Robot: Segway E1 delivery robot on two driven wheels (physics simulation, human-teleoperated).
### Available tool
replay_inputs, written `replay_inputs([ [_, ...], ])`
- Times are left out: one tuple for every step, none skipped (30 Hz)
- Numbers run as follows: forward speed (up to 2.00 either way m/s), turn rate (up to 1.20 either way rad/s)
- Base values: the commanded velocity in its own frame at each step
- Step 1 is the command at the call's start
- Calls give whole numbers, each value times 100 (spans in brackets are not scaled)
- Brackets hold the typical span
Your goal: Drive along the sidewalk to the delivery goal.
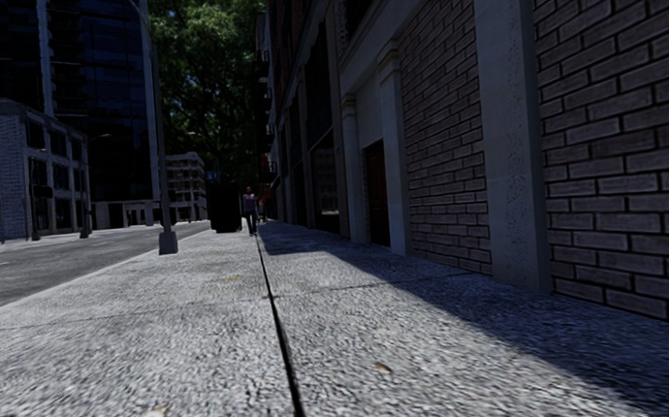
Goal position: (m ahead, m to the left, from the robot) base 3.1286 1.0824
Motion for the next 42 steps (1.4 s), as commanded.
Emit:
replay_inputs([
  [128,67],
  [128,67],
  [128,67],
  [128,67],
  [128,67],
  [128,67],
  [128,67],
  [128,67],
  [128,67],
  [128,67],
  [128,67],
  [128,67],
  [128,67],
  [128,67],
  [128,67],
  [128,67],
  [128,67],
  [128,67],
  [128,67],
  [128,67],
  [128,67],
  [128,67],
  [128,67],
  [128,67],
  [128,67],
  [128,67],
  [128,60],
  [128,52],
  [128,39],
  [128,39],
  [128,0],
  [128,0],
  [128,0],
  [128,0],
  [128,0],
  [128,0],
  [128,0],
  [128,0],
  [128,0],
  [128,0],
  [128,0],
  [128,0],
])
